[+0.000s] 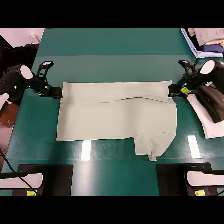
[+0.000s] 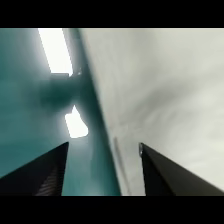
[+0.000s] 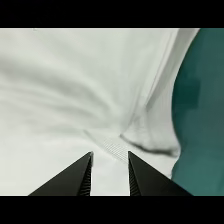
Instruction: Fold the shirts.
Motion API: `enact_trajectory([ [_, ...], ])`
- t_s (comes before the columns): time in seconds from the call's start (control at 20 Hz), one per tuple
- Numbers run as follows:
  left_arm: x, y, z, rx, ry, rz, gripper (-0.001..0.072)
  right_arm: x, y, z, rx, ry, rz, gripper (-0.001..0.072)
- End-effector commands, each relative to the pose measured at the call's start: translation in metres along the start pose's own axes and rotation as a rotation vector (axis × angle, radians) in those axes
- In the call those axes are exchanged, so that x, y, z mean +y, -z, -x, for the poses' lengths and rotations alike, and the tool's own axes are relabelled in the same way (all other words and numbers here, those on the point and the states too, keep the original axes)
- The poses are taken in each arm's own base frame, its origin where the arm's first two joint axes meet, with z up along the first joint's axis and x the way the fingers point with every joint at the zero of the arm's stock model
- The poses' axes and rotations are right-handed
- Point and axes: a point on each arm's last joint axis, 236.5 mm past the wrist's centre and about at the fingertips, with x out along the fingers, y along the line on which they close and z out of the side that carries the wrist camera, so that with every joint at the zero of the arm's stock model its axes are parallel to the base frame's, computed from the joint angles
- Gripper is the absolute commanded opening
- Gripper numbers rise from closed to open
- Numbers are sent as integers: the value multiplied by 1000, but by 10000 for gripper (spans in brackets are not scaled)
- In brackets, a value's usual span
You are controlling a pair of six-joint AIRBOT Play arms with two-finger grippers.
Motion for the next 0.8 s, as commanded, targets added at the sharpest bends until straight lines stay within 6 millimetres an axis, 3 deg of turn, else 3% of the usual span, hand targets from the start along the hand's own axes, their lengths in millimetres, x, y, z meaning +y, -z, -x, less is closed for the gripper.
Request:
enact_trajectory([
  [0.0, 18, 29, 22, 98, -83, 47, 523, 33, 32, 32, 88, -174, 4, 272],
  [0.15, 9, 64, 34, 104, 10, 159, 523, 45, 59, 54, 44, -242, -14, 268],
  [0.35, -16, 143, 28, 227, 162, 303, 523, 48, 82, 56, -42, -220, -16, 266],
  [0.5, -39, 184, 19, 308, 241, 324, 524, 53, 93, 54, -76, -213, -6, 266],
  [0.75, -48, 219, 1, 383, 256, 354, 524, 56, 97, 60, -96, -212, 2, 266],
])
